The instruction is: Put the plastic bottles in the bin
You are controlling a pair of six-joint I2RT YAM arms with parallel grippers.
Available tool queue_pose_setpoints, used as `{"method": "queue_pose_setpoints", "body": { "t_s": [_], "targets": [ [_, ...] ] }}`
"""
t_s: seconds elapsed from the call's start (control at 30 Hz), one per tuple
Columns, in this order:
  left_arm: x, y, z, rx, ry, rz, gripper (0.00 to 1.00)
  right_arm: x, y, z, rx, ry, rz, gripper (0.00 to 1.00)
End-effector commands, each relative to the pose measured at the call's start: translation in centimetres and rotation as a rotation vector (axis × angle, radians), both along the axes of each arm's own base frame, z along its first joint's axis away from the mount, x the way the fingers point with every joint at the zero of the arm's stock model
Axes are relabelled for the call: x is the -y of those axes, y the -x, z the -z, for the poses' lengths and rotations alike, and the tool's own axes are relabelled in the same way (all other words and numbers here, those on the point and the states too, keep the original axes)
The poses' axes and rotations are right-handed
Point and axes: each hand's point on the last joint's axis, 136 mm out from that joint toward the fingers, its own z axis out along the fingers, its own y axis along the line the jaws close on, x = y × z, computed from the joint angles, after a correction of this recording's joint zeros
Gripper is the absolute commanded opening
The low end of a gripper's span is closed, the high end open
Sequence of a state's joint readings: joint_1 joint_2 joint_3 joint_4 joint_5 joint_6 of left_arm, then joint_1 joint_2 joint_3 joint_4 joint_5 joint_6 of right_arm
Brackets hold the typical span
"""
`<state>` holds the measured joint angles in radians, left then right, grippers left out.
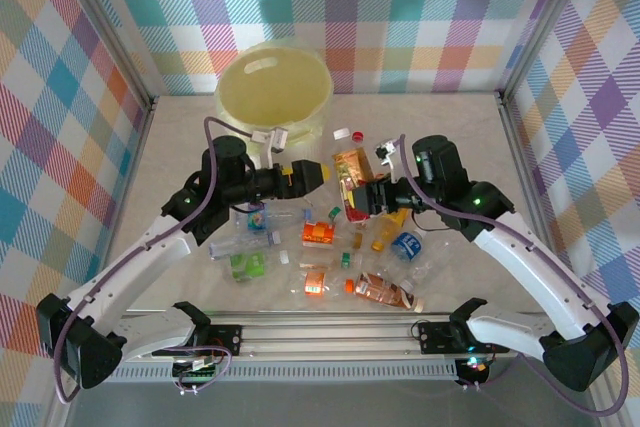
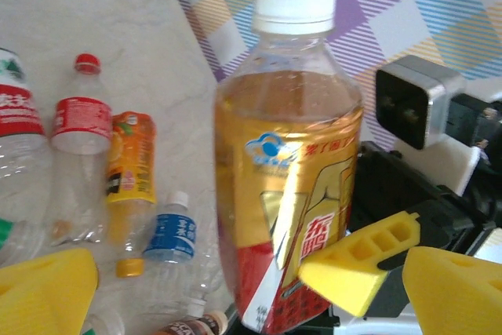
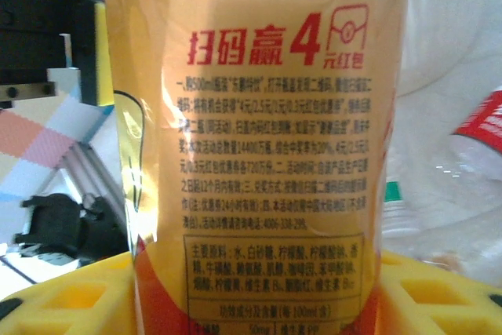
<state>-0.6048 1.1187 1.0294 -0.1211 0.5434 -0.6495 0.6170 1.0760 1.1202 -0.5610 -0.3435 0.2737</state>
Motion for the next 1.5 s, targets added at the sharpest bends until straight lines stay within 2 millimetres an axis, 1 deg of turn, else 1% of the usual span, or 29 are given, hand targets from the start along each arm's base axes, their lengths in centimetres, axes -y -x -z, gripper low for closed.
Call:
{"method": "queue_pose_setpoints", "body": {
  "t_s": [0.0,0.23,0.33,0.63,0.83,1.03,1.2,1.3,1.4,1.47],
  "targets": [
    [1.5,0.9,-2.5,0.088,0.052,0.074,1.00,-1.9,1.9,-2.4,-0.004,-0.134,-0.112,0.59],
    [2.7,1.0,-2.5,0.105,0.055,0.099,1.00,-3.7,3.9,-3.4,-0.054,-0.235,-0.239,0.58],
    [3.0,1.2,-2.9,0.111,0.072,0.111,1.00,-4.2,4.3,-3.3,-0.072,-0.244,-0.271,0.58],
    [3.1,1.5,-3.3,0.082,0.106,0.118,0.90,-4.8,4.0,-2.2,-0.099,-0.230,-0.263,0.58],
    [3.1,1.9,-3.9,0.070,0.126,0.124,0.81,-5.1,3.7,-1.5,-0.108,-0.216,-0.257,0.58],
    [2.9,2.0,-4.4,0.068,0.133,0.118,0.70,-5.2,3.7,-1.3,-0.109,-0.211,-0.259,0.58],
    [2.9,2.2,-4.8,0.070,0.142,0.125,0.66,-5.3,3.8,-1.2,-0.112,-0.207,-0.261,0.58],
    [2.8,2.2,-5.0,0.072,0.143,0.123,0.66,-5.3,3.8,-1.4,-0.108,-0.207,-0.263,0.62],
    [2.5,2.1,-5.1,0.078,0.121,0.104,0.65,-5.2,4.0,-1.7,-0.095,-0.212,-0.264,0.72],
    [1.9,1.8,-5.0,0.086,0.082,0.065,0.63,-4.9,4.4,-2.0,-0.075,-0.215,-0.275,0.80]
  ]
}}
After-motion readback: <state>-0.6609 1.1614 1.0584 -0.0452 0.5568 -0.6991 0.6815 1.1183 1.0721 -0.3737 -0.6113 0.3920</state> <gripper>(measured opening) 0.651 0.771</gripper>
